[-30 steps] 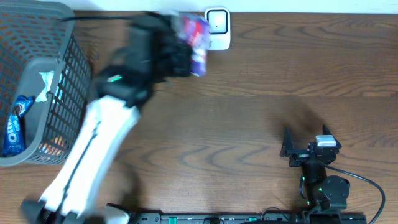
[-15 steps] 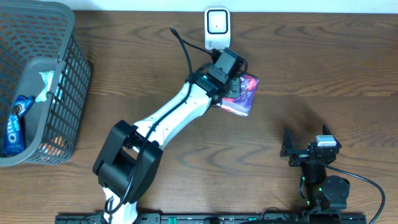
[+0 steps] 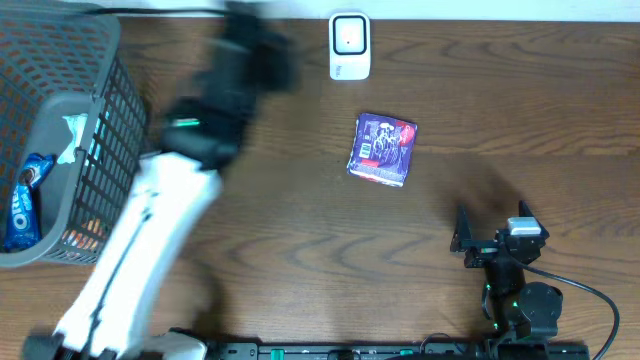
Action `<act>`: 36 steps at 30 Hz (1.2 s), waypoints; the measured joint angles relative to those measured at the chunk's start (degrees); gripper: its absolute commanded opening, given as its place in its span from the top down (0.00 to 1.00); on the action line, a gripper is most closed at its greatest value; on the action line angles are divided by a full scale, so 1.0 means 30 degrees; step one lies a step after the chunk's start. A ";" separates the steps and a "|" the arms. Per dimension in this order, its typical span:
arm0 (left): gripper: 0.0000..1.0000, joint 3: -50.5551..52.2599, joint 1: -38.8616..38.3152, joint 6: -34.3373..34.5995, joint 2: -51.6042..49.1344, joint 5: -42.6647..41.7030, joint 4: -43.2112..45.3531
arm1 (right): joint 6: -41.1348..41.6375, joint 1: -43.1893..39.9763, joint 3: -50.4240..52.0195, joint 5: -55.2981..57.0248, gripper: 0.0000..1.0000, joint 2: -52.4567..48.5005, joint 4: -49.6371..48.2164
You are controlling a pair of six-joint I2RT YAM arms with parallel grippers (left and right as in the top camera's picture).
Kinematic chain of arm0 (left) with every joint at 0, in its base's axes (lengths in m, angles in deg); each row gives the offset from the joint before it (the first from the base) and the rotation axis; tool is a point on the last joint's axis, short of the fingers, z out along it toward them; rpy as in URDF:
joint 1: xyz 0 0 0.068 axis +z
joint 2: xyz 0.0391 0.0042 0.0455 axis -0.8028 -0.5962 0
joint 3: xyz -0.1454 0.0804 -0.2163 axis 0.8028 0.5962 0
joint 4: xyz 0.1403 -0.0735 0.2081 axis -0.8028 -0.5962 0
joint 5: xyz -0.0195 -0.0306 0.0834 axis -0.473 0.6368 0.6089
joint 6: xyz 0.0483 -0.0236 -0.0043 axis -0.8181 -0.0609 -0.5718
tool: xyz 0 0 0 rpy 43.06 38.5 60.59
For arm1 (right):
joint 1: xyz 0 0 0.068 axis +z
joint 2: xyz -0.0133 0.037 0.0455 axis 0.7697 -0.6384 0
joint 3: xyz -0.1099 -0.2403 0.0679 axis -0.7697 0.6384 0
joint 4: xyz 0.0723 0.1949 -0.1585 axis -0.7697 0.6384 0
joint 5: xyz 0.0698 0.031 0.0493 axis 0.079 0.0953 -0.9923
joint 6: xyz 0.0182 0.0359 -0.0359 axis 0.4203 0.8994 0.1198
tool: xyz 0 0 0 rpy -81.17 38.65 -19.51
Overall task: Scan the item barcode
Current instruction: 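Reach the left gripper back into the basket and grasp the mint-green pouch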
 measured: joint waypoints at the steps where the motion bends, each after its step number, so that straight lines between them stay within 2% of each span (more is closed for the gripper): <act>1: 0.39 -0.0073 0.1180 -0.0240 0.0546 0.0321 0.0029 | 0.0000 0.0000 0.0000 0.0000 0.01 0.0000 0.0000; 9: 0.39 -0.0131 1.0389 -0.1071 0.1770 0.1625 -0.0131 | 0.0000 -0.0007 0.0000 0.0000 0.01 0.0000 0.0000; 16: 0.39 -0.0131 1.5125 -0.1100 0.1209 0.1800 -0.0692 | 0.0000 -0.0007 0.0000 0.0000 0.01 0.0000 -0.0007; 19: 0.39 -0.0131 1.5999 -0.1632 0.0335 0.1719 -0.0692 | 0.0000 -0.0007 0.0000 0.0000 0.01 0.0000 -0.0007; 23: 0.39 -0.0124 1.6757 -0.3606 -0.1450 0.0976 -0.0627 | 0.0000 0.0000 0.0000 0.0000 0.01 0.0000 0.0000; 36: 0.39 -0.0124 1.6327 -0.8881 -0.7111 -0.0954 -0.0561 | 0.0000 0.0000 0.0000 0.0000 0.01 0.0000 -0.0007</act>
